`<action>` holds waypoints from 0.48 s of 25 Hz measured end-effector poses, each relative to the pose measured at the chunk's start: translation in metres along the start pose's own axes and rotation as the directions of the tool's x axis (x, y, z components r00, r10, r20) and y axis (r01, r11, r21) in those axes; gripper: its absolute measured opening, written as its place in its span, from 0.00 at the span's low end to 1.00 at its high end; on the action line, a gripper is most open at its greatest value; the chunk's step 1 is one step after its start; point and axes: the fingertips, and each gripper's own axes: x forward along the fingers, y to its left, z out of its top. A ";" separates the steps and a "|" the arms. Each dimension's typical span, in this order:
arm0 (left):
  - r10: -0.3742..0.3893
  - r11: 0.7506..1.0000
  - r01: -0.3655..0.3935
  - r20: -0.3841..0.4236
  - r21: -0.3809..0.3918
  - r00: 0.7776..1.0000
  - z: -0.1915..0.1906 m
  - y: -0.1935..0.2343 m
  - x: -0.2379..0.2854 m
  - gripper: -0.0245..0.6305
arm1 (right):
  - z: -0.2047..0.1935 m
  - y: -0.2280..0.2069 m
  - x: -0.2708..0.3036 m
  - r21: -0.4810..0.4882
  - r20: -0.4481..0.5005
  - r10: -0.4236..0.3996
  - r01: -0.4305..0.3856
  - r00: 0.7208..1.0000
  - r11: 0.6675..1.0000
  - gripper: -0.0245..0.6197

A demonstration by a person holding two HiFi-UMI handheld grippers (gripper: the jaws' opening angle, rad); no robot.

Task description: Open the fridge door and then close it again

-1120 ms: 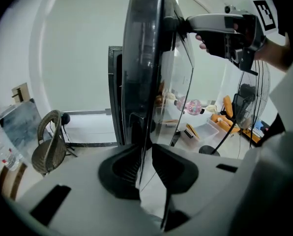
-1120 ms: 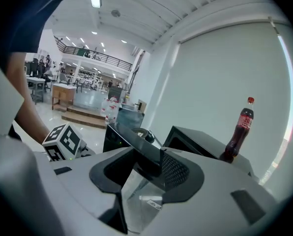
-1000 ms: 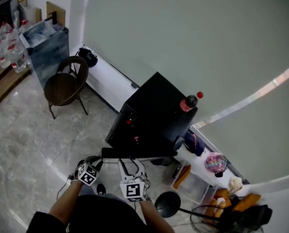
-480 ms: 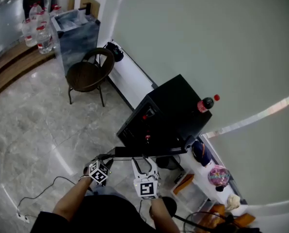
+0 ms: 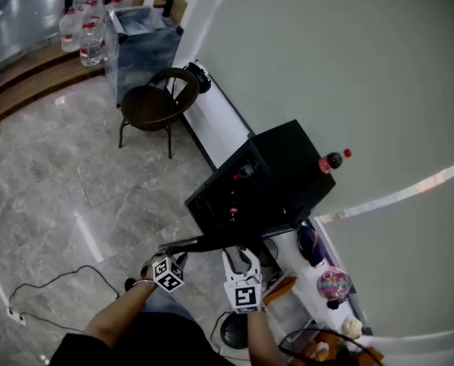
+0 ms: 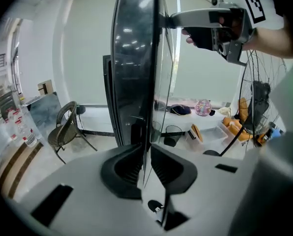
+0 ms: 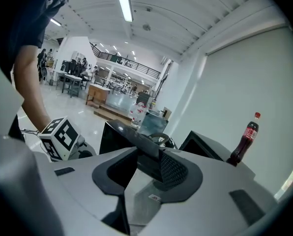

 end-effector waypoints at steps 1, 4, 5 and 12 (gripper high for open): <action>-0.002 1.000 0.002 0.004 0.002 1.000 -0.001 -0.006 -0.002 0.12 | -0.001 0.002 -0.005 -0.001 0.003 0.004 -0.004 1.000 1.000 0.24; 0.004 1.000 -0.004 0.010 -0.010 1.000 -0.004 -0.018 -0.005 0.11 | -0.004 0.006 -0.014 -0.009 0.007 0.027 -0.026 1.000 1.000 0.23; 0.010 1.000 -0.009 0.009 -0.012 1.000 -0.006 -0.021 -0.005 0.11 | -0.005 0.006 -0.015 -0.007 0.010 0.038 -0.038 0.999 0.999 0.23; 0.048 0.998 -0.049 -0.023 -0.030 0.999 -0.013 -0.043 -0.002 0.11 | -0.016 0.007 -0.026 -0.064 0.041 0.145 -0.142 0.989 0.988 0.26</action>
